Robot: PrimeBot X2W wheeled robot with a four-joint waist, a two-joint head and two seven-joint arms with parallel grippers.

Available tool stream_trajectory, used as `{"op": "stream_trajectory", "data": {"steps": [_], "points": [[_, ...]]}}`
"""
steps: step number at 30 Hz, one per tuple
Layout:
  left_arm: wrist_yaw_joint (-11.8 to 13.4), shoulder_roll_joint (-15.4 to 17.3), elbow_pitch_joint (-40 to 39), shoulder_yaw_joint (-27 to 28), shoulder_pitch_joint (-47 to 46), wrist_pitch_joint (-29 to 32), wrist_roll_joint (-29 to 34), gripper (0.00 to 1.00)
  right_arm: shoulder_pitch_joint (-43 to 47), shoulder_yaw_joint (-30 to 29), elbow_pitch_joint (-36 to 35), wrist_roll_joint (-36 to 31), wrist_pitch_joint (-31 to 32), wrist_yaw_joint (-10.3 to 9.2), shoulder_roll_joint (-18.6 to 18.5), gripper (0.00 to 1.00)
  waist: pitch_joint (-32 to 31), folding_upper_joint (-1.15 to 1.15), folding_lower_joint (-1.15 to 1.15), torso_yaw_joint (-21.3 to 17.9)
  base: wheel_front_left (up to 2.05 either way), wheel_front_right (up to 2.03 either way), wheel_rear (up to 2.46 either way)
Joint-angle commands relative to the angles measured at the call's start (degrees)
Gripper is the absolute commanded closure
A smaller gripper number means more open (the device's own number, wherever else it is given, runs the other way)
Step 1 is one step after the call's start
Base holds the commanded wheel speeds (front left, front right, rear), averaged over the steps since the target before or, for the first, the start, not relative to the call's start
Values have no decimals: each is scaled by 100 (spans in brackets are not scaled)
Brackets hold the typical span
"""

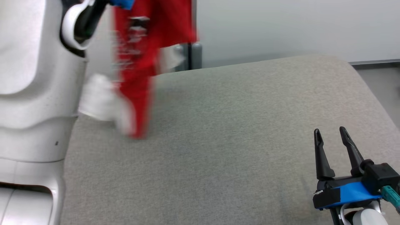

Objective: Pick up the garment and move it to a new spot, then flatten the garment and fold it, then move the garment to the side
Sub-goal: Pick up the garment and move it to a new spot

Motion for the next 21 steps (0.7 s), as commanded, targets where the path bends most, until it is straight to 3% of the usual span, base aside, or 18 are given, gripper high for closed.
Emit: {"op": "stream_trajectory", "data": {"steps": [1, 7, 12, 21], "points": [[-5, -31, -103, -30, -60, -59, -135, 100, 42, -21, 19, 38, -41, 1, -22, 0, -79, 2, 1, -112, 0, 0, 0], [-4, -184, -569, -351, 440, -98, -948, 100, 82, -141, 49, 0, -59, 1, -23, 0, -3, 2, 1, -131, 0, 0, 0], [-5, 27, -504, -493, 1472, -116, -1311, 100, 89, -196, 89, 1, -68, 1, -23, 0, 139, 2, 1, -21, 0, 0, 0], [394, 503, 1146, -504, 2992, -611, -1114, 100, -160, -96, 181, 14, -86, 1, -24, 0, 505, 2, 1, 58, 0, 0, 0]]}}
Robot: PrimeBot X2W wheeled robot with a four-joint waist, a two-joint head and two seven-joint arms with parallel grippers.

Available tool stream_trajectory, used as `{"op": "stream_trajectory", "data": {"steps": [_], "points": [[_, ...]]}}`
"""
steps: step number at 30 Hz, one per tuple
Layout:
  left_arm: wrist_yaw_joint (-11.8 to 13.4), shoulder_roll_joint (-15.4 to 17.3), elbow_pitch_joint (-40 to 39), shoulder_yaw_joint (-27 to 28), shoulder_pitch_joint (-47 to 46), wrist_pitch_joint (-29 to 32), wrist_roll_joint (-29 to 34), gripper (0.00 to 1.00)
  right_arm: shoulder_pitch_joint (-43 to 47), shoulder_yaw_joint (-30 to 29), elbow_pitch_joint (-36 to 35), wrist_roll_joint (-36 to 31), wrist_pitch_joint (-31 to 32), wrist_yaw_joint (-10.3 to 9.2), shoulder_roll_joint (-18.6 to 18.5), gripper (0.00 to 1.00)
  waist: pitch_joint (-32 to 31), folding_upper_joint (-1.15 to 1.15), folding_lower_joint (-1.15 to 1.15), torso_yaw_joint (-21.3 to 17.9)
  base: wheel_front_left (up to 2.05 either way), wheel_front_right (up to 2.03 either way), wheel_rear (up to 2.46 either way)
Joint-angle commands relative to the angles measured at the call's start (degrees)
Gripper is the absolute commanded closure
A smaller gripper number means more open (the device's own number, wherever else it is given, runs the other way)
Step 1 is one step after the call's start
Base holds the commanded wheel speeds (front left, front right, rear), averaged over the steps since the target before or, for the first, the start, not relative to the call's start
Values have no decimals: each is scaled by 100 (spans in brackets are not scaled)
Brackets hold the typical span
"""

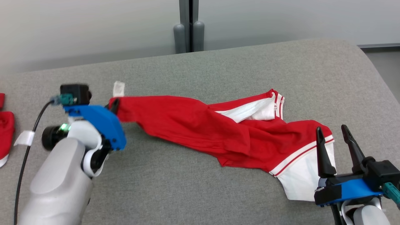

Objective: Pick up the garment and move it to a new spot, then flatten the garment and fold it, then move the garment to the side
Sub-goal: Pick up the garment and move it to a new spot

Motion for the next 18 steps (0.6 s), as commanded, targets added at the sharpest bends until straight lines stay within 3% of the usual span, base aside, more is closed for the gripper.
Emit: {"op": "stream_trajectory", "data": {"steps": [1, 5, 12, 13, 14, 15, 18], "points": [[58, 42, 181, 4, 45, -109, 66, 100, -83, 3, 17, 8, -35, 1, -28, 0, 62, -1, -1, 13, 0, 0, 0], [133, 16, 607, 31, 125, -366, 104, 100, -165, 14, 55, -8, -36, 1, -27, 0, 155, -1, -1, 23, 0, 0, 0], [42, -130, 1126, -22, -83, -815, 175, 100, -253, -7, 166, -38, -42, 1, -27, 0, 219, -1, -1, 84, 0, 0, 0], [25, -172, 1205, -63, -119, -996, 221, 82, -255, -3, 203, -36, -44, 1, -28, 0, 204, -1, -1, 108, 0, 0, 0], [23, -189, 1228, -76, -147, -1112, 237, 57, -248, -5, 220, -36, -45, 1, -27, 0, 189, -1, -1, 125, 0, 0, 0], [40, -203, 1247, -76, -175, -1230, 260, 0, -243, -9, 236, -35, -46, 1, -28, 0, 173, -1, -1, 144, 0, 0, 0], [15, -264, 1282, -120, -201, -1437, 312, 0, -240, -25, 273, -46, -46, 1, -28, 0, 124, -1, -1, 195, 0, 0, 0]]}}
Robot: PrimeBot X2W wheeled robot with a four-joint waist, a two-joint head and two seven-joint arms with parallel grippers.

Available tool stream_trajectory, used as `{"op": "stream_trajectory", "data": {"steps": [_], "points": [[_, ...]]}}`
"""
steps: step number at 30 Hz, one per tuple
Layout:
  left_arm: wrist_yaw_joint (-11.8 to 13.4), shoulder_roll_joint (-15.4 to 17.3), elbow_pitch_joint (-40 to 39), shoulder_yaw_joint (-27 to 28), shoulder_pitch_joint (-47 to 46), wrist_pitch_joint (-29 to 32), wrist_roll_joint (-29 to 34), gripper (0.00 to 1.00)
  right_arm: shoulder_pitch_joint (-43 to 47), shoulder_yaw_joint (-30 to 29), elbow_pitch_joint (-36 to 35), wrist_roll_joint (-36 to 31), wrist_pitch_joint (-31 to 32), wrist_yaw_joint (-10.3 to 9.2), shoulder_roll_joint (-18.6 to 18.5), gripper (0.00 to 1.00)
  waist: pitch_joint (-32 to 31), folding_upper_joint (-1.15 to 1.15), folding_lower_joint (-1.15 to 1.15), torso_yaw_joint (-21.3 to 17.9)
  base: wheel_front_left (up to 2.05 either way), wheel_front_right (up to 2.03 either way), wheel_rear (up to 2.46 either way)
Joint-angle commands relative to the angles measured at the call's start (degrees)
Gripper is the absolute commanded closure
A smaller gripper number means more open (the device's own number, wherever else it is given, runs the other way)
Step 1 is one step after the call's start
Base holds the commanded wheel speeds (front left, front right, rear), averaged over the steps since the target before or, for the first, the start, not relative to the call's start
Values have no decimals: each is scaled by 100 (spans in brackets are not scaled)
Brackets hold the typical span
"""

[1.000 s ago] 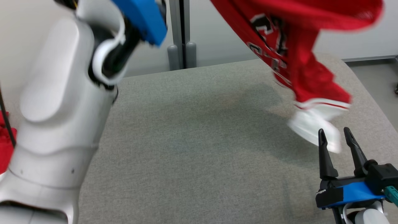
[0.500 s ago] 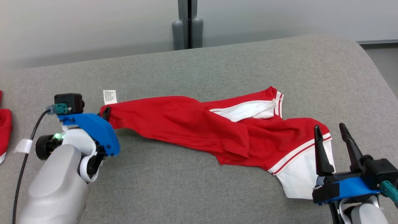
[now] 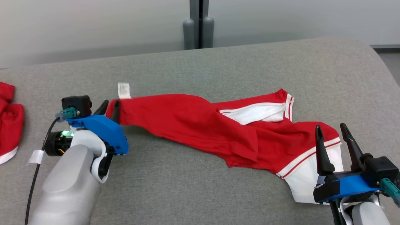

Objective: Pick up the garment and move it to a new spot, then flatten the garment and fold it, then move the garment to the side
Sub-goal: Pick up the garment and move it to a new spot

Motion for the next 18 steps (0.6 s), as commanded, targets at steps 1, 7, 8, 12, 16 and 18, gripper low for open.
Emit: {"op": "stream_trajectory", "data": {"steps": [1, 7, 8, 12, 16, 18], "points": [[-26, -9, 20, -43, -57, -64, 34, 0, -28, -7, 17, -15, -29, 1, -25, 0, -24, -1, 0, 18, 0, 0, 0], [-123, -108, -11, -174, -102, -646, 183, 0, 13, -68, 111, -126, -31, 1, -25, 0, -340, -1, 0, 221, 0, 0, 0], [-127, -124, -32, -210, -75, -754, 222, 0, 33, -80, 127, -144, -31, 1, -25, 0, -412, -1, 0, 258, 0, 0, 0], [-115, -236, -150, -301, 185, -1052, 322, 0, 111, -115, 199, -191, -31, 1, -26, 0, -652, -1, 0, 384, 0, 0, 0], [18, -348, -384, -275, 577, -1230, 327, 0, 231, -156, 267, -195, -30, 1, -25, 0, -841, -1, 0, 523, 0, 0, 0], [91, -430, -552, -149, 849, -1275, 235, 0, 280, -134, 263, -170, -30, 1, -25, 0, -924, -1, 0, 565, 0, 0, 0]]}}
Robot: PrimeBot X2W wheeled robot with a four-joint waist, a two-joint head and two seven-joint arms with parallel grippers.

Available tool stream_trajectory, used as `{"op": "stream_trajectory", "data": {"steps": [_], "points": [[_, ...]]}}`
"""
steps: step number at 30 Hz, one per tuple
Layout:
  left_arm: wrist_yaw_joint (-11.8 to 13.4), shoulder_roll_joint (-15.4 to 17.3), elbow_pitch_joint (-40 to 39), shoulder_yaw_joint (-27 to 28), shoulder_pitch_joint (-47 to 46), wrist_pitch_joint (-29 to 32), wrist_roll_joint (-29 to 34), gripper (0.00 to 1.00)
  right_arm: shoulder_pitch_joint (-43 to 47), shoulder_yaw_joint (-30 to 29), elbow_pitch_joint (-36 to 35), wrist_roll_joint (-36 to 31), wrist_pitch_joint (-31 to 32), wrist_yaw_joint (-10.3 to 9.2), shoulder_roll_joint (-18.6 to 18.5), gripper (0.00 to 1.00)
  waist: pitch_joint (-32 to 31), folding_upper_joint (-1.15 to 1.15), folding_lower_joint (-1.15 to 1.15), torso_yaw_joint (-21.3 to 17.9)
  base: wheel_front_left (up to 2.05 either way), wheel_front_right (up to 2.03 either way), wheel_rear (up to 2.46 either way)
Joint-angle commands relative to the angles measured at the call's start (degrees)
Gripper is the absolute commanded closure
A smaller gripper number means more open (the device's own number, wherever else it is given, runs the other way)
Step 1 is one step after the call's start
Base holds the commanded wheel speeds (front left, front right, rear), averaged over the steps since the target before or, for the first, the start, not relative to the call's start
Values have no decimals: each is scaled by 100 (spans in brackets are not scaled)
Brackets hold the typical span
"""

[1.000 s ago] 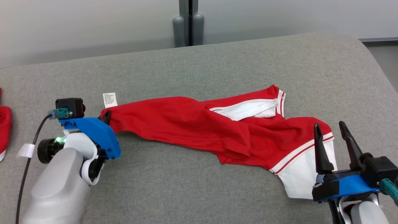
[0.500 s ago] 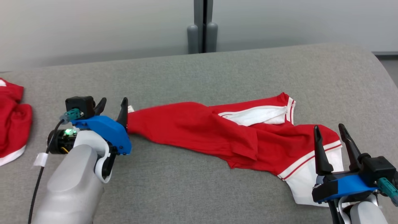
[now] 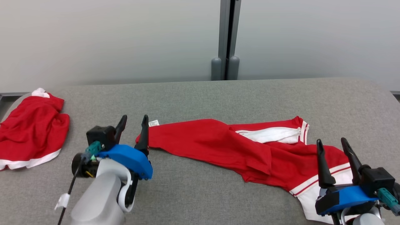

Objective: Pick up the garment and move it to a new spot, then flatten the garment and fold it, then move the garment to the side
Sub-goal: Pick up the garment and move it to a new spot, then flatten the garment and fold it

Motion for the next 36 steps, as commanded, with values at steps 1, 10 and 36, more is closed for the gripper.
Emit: {"op": "stream_trajectory", "data": {"steps": [1, 10, 36], "points": [[57, -9, -79, 34, 156, -25, 9, 0, 102, 16, -6, 11, -26, 1, -26, 0, -25, 0, 1, 9, 0, 0, 0], [619, -24, -1411, 478, 1575, -47, 672, 0, 478, 218, 101, 232, -25, 1, -25, 0, -167, 0, 1, 112, 0, 0, 0], [728, -183, -2053, 805, 2485, -50, 1167, 0, 521, 272, 368, 257, -26, 1, -26, 0, -205, 0, 1, 109, 0, 0, 0]]}}
